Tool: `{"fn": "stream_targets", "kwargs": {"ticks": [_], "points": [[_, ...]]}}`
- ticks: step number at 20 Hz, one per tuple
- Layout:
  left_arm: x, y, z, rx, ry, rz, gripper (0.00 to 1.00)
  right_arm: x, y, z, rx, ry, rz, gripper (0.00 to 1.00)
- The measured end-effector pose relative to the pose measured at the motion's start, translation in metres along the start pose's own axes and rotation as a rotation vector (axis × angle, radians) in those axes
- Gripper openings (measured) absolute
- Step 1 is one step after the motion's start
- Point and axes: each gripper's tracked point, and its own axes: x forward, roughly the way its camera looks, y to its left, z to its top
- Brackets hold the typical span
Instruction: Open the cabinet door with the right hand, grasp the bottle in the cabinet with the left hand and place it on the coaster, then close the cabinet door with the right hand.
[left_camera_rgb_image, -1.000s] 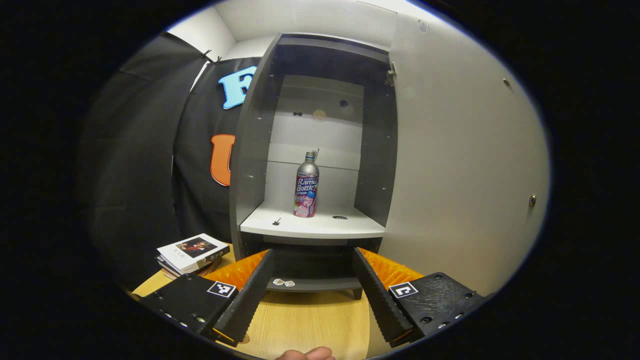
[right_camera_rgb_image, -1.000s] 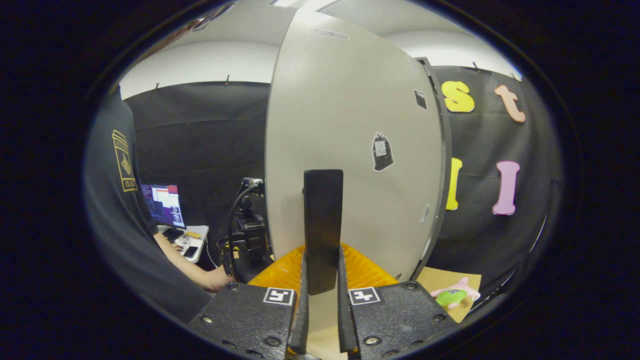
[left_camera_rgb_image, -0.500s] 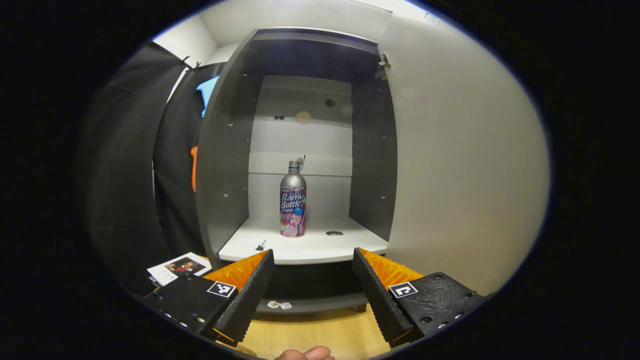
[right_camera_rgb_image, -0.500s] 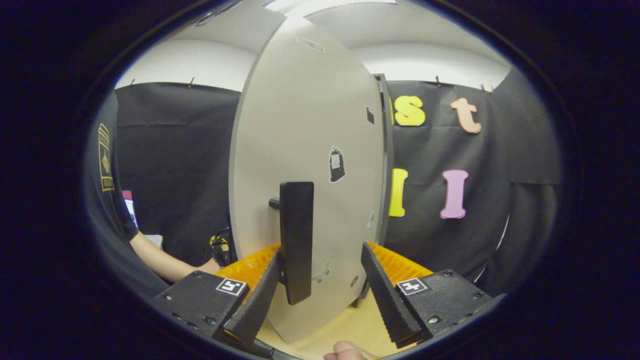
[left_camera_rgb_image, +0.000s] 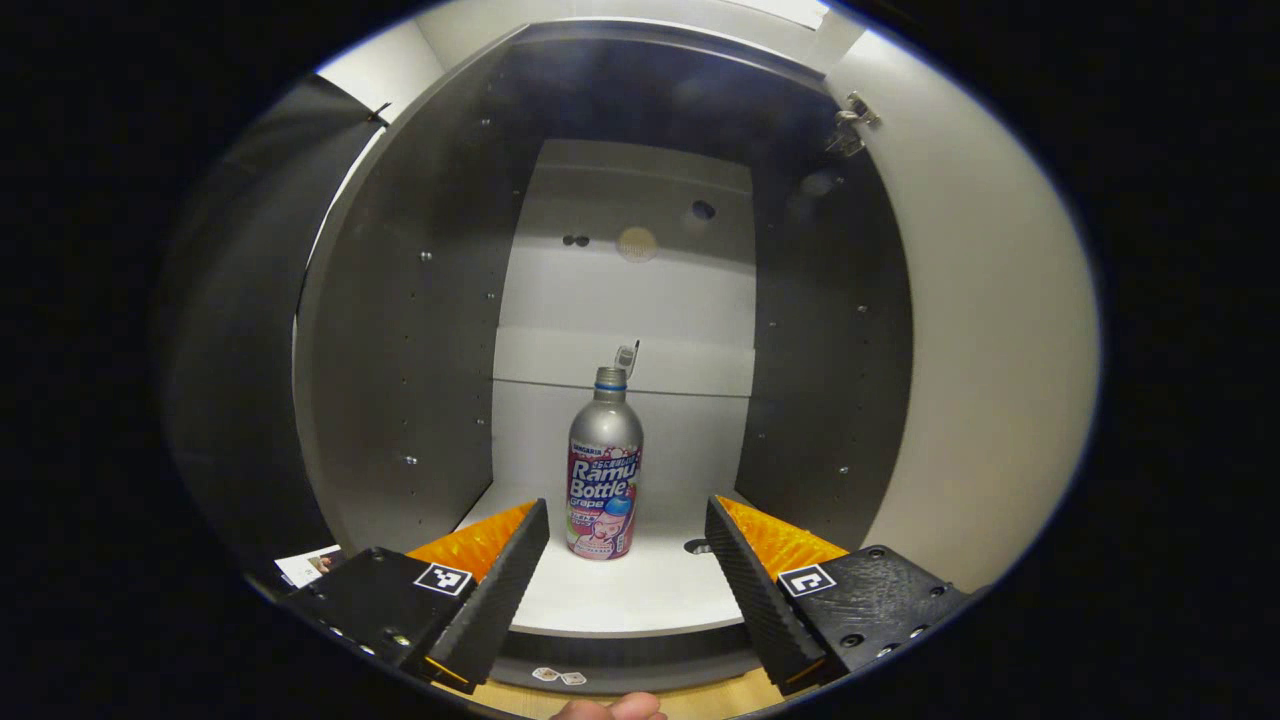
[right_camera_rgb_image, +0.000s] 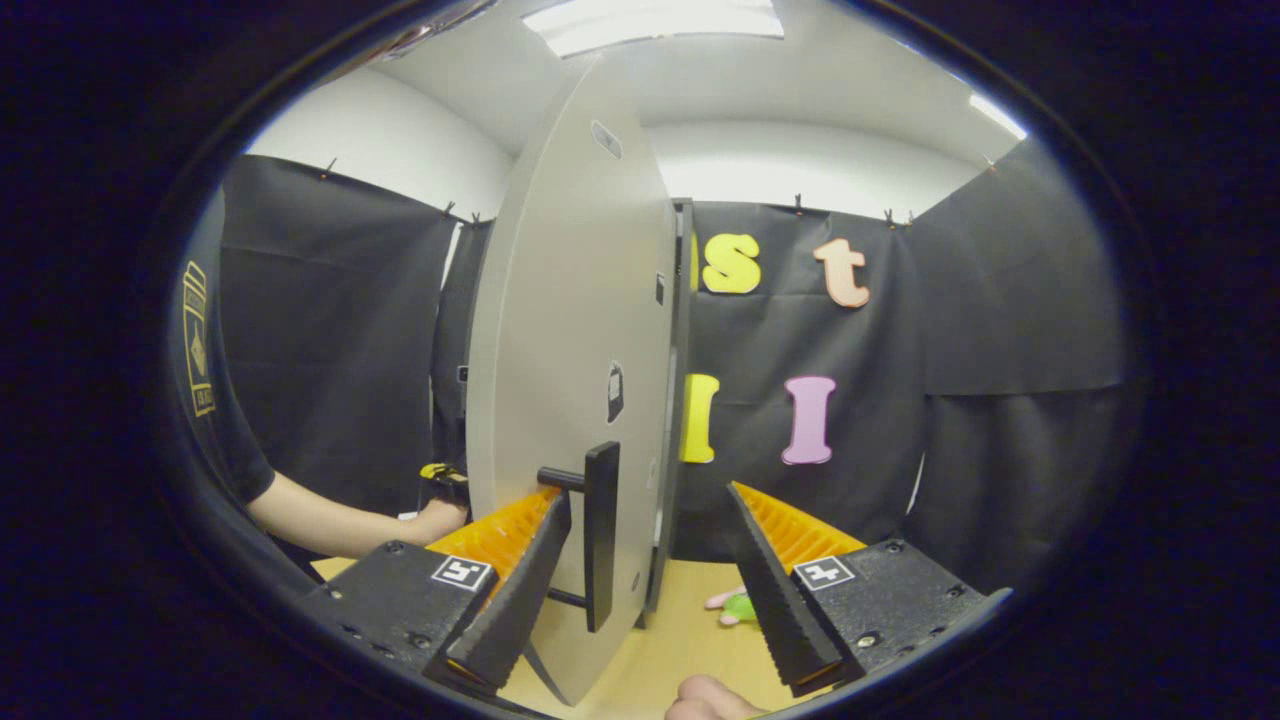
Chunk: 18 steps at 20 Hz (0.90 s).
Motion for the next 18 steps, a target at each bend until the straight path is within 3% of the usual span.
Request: {"fn": "stream_targets", "kwargs": {"ticks": [6,11,18], "points": [[0.039,0.011,0.005,0.111,-0.048,0.039,0.95,-0.032,-0.024,0.010,0.090,-0.040,-0.235,0.94],[0.060,0.003,-0.009,0.106,-0.023,0.037,0.95,-0.031,-0.025,-0.005,0.210,-0.041,-0.249,1.00],[0.090,0.017,-0.028,0.098,0.030,0.082,0.96,-0.045,-0.018,-0.035,0.192,0.061,-0.285,1.00]]}}
